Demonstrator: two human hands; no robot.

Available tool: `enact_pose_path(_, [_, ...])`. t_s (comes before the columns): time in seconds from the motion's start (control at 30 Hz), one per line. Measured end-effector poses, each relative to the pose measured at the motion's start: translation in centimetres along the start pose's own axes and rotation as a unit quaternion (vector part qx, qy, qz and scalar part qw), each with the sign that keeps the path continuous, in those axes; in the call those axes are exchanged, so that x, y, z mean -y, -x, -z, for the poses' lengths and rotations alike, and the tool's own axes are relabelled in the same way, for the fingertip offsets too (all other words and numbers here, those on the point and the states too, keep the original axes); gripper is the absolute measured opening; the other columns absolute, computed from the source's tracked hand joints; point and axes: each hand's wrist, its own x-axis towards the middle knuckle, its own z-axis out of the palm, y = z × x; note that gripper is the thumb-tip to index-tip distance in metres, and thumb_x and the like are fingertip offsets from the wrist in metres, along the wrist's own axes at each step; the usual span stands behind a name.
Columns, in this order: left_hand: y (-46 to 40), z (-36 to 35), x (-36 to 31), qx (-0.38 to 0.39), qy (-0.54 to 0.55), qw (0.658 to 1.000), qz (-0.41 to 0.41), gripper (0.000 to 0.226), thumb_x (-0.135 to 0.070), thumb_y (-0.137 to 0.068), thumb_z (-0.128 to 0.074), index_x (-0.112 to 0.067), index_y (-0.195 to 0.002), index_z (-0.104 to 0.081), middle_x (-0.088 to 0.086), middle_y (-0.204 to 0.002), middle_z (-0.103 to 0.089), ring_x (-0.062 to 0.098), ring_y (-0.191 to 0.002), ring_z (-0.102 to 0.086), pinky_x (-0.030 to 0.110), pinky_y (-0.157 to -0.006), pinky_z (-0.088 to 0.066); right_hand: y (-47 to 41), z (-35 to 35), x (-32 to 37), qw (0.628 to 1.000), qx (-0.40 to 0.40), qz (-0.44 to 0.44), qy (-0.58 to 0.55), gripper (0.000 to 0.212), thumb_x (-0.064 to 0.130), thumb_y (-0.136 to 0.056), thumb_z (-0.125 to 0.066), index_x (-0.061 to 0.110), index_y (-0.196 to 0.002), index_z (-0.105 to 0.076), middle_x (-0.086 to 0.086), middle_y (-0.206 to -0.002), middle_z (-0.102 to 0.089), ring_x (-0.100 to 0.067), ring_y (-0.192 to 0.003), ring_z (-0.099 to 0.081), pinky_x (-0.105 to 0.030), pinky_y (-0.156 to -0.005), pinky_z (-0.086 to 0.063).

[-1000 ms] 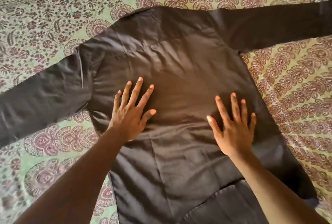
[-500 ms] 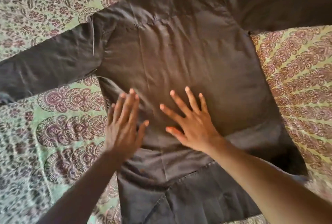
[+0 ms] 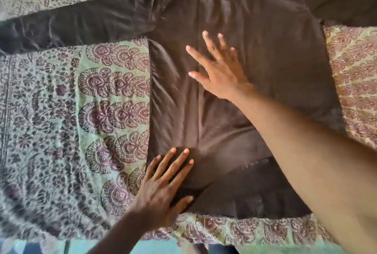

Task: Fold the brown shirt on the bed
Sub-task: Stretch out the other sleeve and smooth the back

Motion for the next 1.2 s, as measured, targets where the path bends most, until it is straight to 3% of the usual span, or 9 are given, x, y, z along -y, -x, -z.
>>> enact_pose_path(0.13, [-4.3,2.0,3.4,-0.172,0.069,0.975,0.125,0.049,-0.033,-0.103,-0.049,-0.010,-0.146,-0.055,0.006,-0.159,-0.046,0.029,-0.138,-0.052,0.044,-0.111,-0.039,-3.9,-2.8,3.7,0.994,0.095,0.057,0.007,0.062,0.072,-0.098,-0.034,0.062,-0.154,-0.008,0.009,-0.173,0.011,-0.038,-0.158,0.009,-0.071,-0.121,-0.009])
enact_pose_path(0.27, [-11.3,6.5,9.3,-0.294,0.084,0.920,0.245,0.043,-0.023,-0.106,-0.043,-0.010,-0.145,-0.051,0.010,-0.158,-0.045,0.032,-0.143,-0.044,0.049,-0.117,-0.034,3.2,-5.6,7.0,0.987,0.062,0.139,0.047,0.053,0.069,-0.101,-0.026,0.065,-0.153,-0.014,0.008,-0.174,0.002,-0.042,-0.158,0.002,-0.074,-0.118,-0.009])
enact_pose_path(0.33, [-14.1,8.0,11.5,-0.259,0.035,0.933,0.249,0.049,-0.026,-0.104,-0.042,-0.012,-0.152,-0.046,0.010,-0.164,-0.038,0.034,-0.150,-0.036,0.052,-0.120,-0.030,9.9,-6.0,8.2,0.973,0.071,0.218,0.032,0.054,0.064,-0.103,-0.034,0.058,-0.155,-0.022,0.004,-0.174,-0.003,-0.039,-0.159,-0.002,-0.071,-0.119,-0.015])
enact_pose_path(0.47, [-15.9,6.9,11.4,-0.126,-0.065,0.984,0.108,0.065,-0.038,-0.102,-0.038,-0.011,-0.161,-0.034,0.008,-0.171,-0.028,0.029,-0.158,-0.025,0.055,-0.124,-0.027,20.0,-5.1,7.4,0.952,0.119,0.282,-0.008,0.054,0.051,-0.106,-0.043,0.040,-0.158,-0.034,0.003,-0.173,-0.010,-0.028,-0.160,-0.006,-0.066,-0.120,-0.025])
enact_pose_path(0.63, [-8.5,1.0,5.0,-0.046,-0.057,0.995,0.069,0.080,-0.058,-0.103,-0.039,-0.014,-0.166,-0.019,0.008,-0.175,-0.007,0.028,-0.162,-0.007,0.053,-0.128,-0.018,18.1,-2.3,2.8,0.992,-0.059,0.085,-0.071,0.053,0.039,-0.104,-0.050,0.016,-0.152,-0.050,-0.010,-0.166,-0.033,-0.034,-0.156,-0.024,-0.066,-0.117,-0.029])
enact_pose_path(0.77, [0.1,-0.9,-0.7,0.029,-0.060,0.997,0.030,0.099,-0.069,-0.089,-0.055,-0.018,-0.166,-0.020,0.011,-0.175,-0.004,0.037,-0.161,-0.005,0.062,-0.125,-0.020,12.5,-2.6,-1.6,0.999,0.010,-0.040,0.014,0.069,0.062,-0.099,-0.045,0.035,-0.161,-0.028,-0.012,-0.172,-0.010,-0.045,-0.157,-0.009,-0.068,-0.119,-0.022])
enact_pose_path(0.93, [1.2,-0.8,-1.7,-0.001,-0.019,0.999,0.027,0.087,-0.068,-0.093,-0.051,-0.017,-0.162,-0.034,0.006,-0.174,-0.016,0.031,-0.160,-0.019,0.059,-0.122,-0.030,19.3,-3.4,-2.6,0.995,0.072,0.033,0.067,0.066,0.071,-0.097,-0.039,0.056,-0.157,-0.017,-0.001,-0.174,0.005,-0.044,-0.158,0.000,-0.069,-0.120,-0.018])
enact_pose_path(1.07, [-6.8,0.0,-2.1,-0.046,-0.027,0.996,0.075,0.077,-0.057,-0.099,-0.047,-0.014,-0.162,-0.034,0.009,-0.174,-0.017,0.033,-0.159,-0.020,0.057,-0.121,-0.030,30.4,-3.0,-1.4,0.986,0.132,0.099,0.012,0.062,0.064,-0.101,-0.041,0.050,-0.158,-0.024,0.001,-0.174,0.004,-0.034,-0.160,0.003,-0.061,-0.124,-0.016])
enact_pose_path(1.2, [-8.5,-1.8,-6.4,-0.016,-0.067,0.997,0.045,0.086,-0.063,-0.099,-0.038,-0.014,-0.166,-0.017,0.008,-0.175,-0.006,0.029,-0.162,-0.010,0.058,-0.125,-0.021,34.4,-2.2,-1.4,0.994,0.016,0.012,-0.104,0.046,0.041,-0.105,-0.048,0.018,-0.143,-0.059,-0.006,-0.163,-0.041,-0.025,-0.148,-0.042,-0.055,-0.114,-0.041])
